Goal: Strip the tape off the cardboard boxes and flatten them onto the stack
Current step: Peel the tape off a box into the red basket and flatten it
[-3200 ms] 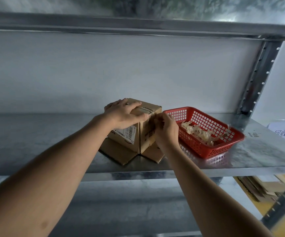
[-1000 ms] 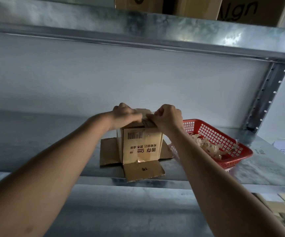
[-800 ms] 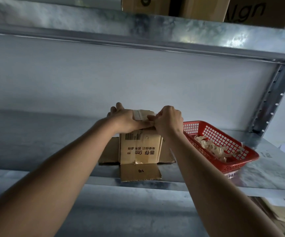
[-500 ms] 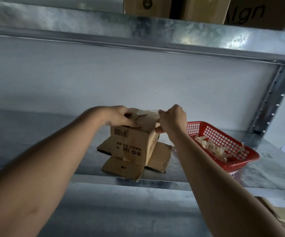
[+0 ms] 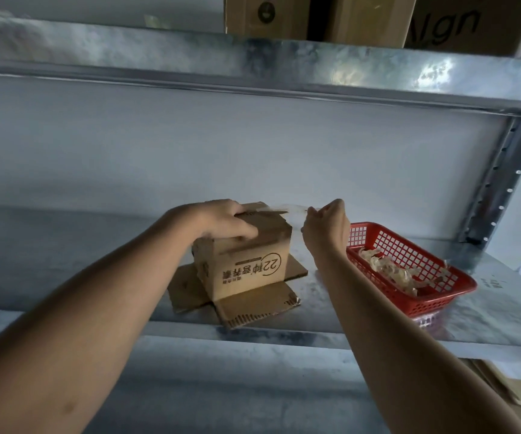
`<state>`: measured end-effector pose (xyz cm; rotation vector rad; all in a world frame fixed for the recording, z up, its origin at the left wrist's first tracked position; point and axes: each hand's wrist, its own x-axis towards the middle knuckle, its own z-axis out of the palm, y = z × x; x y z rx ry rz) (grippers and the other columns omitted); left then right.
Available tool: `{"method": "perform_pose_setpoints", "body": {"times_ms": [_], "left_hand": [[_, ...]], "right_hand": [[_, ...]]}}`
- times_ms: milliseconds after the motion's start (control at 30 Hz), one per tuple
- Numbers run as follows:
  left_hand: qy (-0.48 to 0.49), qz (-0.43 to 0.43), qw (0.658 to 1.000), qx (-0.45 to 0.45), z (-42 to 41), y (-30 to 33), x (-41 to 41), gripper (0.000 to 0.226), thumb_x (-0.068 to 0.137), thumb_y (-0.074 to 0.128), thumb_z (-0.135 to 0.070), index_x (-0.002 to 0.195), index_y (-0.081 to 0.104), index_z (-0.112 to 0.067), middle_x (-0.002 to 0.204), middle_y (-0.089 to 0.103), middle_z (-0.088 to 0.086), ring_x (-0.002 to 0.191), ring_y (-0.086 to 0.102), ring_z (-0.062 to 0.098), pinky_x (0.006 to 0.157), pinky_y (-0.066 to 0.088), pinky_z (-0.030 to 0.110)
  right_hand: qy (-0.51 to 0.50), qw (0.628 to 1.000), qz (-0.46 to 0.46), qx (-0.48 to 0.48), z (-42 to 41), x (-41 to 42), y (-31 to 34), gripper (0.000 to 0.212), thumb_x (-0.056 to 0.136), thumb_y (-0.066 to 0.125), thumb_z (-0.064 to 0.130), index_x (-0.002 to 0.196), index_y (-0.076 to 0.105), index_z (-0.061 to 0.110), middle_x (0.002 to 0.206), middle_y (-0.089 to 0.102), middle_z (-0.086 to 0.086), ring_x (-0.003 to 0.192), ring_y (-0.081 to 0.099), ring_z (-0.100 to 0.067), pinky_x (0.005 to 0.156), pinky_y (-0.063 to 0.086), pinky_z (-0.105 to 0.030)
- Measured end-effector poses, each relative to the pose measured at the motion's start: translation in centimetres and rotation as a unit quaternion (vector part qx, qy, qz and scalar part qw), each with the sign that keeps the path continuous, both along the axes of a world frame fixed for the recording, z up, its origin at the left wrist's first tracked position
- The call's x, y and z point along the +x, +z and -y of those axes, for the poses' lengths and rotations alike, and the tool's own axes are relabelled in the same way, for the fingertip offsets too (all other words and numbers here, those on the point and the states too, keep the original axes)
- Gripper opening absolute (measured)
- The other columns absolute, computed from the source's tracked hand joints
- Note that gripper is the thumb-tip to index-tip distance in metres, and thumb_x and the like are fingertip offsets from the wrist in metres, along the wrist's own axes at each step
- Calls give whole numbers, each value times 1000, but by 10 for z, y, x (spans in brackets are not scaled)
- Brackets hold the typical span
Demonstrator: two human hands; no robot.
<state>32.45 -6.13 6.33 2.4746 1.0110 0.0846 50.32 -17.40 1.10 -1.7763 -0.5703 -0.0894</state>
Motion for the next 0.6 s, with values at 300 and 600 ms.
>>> {"method": "perform_pose_setpoints", "body": {"times_ms": [300,600], "left_hand": [[15,42,998,33,-9,-13,-1,55,98,48,-46,152,44,-39,162,39,5,146,36,30,107,35,45],[-30,-11,972,232,-21,-34,-12,56,104,5,-67,157,21,-57,168,24,-11,154,25,26,126,13,51]], "right_hand": [[223,866,-310,323,-4,-9,9,21,108,43,8,128,37,8,106,69,-22,87,77,-30,79,65,-45],[118,981,-89,124,13,14,-4,13,108,52,25,115,63,23,100,70,-9,78,62,-12,59,47,-24]]}}
